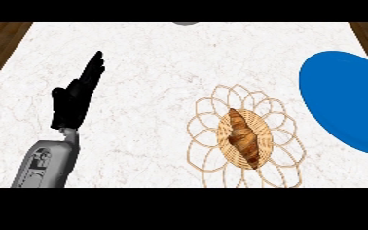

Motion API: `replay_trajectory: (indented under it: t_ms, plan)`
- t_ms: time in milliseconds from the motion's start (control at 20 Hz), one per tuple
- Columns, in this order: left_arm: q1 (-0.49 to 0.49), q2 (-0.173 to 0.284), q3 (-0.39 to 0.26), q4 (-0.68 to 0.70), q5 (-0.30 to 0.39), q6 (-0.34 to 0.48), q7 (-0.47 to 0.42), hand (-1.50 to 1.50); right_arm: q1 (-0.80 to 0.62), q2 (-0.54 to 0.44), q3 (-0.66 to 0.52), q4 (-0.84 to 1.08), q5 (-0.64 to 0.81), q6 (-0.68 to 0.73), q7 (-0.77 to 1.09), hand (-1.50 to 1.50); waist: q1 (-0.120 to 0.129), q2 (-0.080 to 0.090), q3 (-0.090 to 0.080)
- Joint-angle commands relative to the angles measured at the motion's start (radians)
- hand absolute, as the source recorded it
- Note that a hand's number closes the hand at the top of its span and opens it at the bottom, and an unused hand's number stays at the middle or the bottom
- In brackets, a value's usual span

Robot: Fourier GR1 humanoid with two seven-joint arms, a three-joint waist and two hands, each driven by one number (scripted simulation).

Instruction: Pick the pear from the placemat and place it in the plate

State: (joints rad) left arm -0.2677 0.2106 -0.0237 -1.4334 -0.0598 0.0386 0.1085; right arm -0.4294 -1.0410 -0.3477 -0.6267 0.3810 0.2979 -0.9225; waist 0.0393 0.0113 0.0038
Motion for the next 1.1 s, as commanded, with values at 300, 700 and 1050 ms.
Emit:
replay_trajectory:
  t_ms: [300,700,1050]
  plan:
    - [-0.006,-0.014,0.018,0.041,-0.012,0.009,-0.036,0.0,-0.197,0.161,0.198,0.056,0.157,-0.069,0.005,1.5,-0.014,-0.004,-0.003]
    - [0.011,-0.031,0.008,0.04,-0.031,0.013,-0.043,0.0,-0.276,0.309,0.26,0.236,0.266,-0.151,0.13,-1.5,-0.012,-0.003,-0.003]
    - [0.041,-0.009,0.014,-0.091,-0.012,-0.015,0.054,0.0,-0.283,0.397,0.241,0.363,0.265,-0.171,0.065,-1.5,-0.009,-0.005,-0.002]
